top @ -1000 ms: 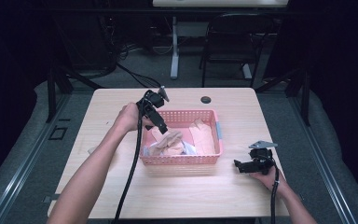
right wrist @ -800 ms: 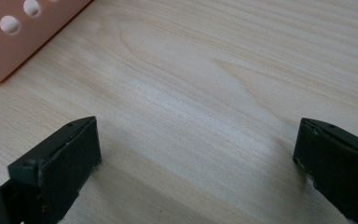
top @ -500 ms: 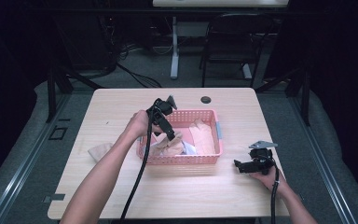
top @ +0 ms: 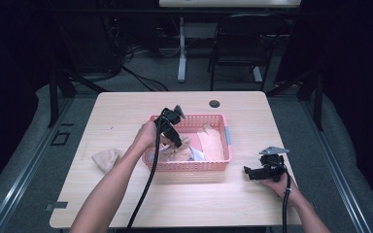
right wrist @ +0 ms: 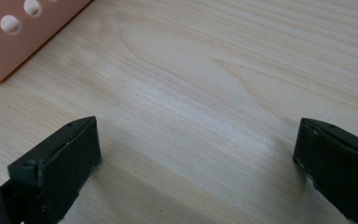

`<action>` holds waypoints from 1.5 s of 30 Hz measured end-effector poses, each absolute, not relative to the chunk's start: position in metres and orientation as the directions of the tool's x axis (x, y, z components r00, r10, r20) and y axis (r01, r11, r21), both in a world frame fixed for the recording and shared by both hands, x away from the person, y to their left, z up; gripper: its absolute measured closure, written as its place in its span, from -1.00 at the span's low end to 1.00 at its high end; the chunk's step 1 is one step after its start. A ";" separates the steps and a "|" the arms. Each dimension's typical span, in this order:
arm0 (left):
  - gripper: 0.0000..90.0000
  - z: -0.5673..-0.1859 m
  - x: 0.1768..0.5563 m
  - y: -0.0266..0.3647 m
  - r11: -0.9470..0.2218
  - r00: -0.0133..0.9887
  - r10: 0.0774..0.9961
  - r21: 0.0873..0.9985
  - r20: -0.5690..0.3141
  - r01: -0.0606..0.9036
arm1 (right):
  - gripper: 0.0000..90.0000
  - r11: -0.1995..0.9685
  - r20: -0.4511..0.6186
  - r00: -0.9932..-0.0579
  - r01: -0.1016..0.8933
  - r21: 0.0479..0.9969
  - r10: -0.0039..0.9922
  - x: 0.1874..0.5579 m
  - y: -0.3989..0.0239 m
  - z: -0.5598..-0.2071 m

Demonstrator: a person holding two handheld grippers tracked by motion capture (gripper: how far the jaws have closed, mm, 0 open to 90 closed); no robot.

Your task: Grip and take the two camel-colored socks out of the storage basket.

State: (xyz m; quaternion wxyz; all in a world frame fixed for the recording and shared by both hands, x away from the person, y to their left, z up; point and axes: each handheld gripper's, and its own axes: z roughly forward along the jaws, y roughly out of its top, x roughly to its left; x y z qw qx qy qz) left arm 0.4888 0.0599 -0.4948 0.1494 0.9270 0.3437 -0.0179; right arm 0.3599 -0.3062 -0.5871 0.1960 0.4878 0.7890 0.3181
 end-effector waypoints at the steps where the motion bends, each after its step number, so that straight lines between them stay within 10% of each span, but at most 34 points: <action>1: 0.08 -0.496 0.489 0.061 -0.722 0.764 0.629 0.259 -0.142 0.642 | -1.00 0.322 0.001 -0.448 0.645 0.693 0.894 0.360 -0.306 -0.587; 9: 0.85 -0.504 0.482 0.063 -0.724 0.765 0.630 0.253 -0.135 0.641 | -1.00 0.322 0.001 -0.448 0.644 0.693 0.894 0.360 -0.306 -0.587; 45: 0.88 -0.374 0.462 0.092 -0.801 0.835 0.550 0.286 0.008 0.525 | -1.00 0.324 -0.002 -0.447 0.645 0.692 0.894 0.360 -0.306 -0.587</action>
